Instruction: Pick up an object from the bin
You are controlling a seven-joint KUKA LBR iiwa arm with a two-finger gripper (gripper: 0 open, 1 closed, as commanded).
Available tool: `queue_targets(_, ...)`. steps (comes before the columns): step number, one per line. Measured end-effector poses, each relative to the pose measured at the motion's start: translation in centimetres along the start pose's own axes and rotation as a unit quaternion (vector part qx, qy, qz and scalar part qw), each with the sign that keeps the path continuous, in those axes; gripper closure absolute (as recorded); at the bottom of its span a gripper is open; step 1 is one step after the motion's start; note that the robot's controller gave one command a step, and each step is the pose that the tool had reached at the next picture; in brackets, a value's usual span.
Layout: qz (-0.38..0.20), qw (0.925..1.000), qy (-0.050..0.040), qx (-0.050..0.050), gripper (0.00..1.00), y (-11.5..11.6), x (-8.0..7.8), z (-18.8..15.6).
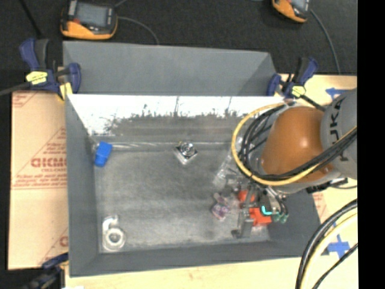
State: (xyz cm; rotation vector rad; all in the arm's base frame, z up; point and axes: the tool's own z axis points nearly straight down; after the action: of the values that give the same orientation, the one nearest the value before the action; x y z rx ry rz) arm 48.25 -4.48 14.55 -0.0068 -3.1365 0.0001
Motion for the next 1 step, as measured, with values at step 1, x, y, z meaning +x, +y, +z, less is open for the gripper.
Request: queue_targets(1,0.03,0.9995,-0.0015,-0.001,0.0,-0.06,-3.31,7.38)
